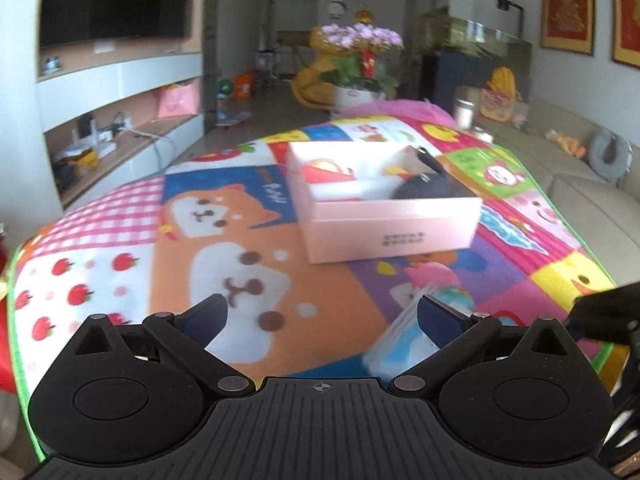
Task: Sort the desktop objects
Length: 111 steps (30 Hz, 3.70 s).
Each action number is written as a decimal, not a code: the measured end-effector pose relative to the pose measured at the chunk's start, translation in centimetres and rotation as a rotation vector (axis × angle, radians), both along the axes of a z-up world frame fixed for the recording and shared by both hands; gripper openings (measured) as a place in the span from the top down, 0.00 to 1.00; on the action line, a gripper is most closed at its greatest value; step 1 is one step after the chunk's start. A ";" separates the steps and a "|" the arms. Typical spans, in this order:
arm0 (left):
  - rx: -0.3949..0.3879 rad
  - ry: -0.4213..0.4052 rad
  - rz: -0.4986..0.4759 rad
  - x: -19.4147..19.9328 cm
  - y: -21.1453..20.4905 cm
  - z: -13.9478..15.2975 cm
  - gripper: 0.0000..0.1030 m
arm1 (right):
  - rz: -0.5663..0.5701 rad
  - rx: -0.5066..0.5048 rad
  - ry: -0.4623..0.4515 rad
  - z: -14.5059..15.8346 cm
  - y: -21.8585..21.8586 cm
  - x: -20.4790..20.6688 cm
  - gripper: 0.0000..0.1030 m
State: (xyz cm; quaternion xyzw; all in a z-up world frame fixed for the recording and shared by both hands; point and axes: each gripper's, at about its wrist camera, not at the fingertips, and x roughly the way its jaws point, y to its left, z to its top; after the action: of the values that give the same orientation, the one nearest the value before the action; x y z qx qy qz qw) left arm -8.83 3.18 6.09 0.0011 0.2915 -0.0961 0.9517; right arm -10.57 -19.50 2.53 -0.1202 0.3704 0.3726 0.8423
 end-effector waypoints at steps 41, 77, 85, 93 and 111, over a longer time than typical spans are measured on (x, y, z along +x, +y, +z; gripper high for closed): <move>0.109 0.018 0.034 2.6 -1.3 -4.7 0.20 | -0.482 -0.038 -0.040 -2.9 -1.4 4.1 0.00; 0.070 0.113 0.046 3.2 -1.0 -5.9 0.00 | -0.729 0.170 -0.109 0.5 -7.0 5.7 0.37; 0.088 0.117 0.052 3.3 -1.3 -5.9 0.00 | -0.724 0.100 -0.132 -0.1 -8.0 3.3 0.22; 0.098 0.117 0.054 3.3 -1.5 -6.0 0.00 | -0.724 0.023 -0.179 -0.4 -8.4 2.0 0.18; 0.097 0.119 0.053 3.4 -1.5 -6.0 0.00 | -0.503 -0.057 -0.213 -1.4 -5.0 0.6 0.23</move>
State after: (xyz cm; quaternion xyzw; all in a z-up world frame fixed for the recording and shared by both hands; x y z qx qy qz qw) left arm -5.44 1.72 0.04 0.0337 0.3517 -0.0563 0.9338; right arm -9.96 -24.49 1.08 -0.0864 0.3083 0.1264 0.9389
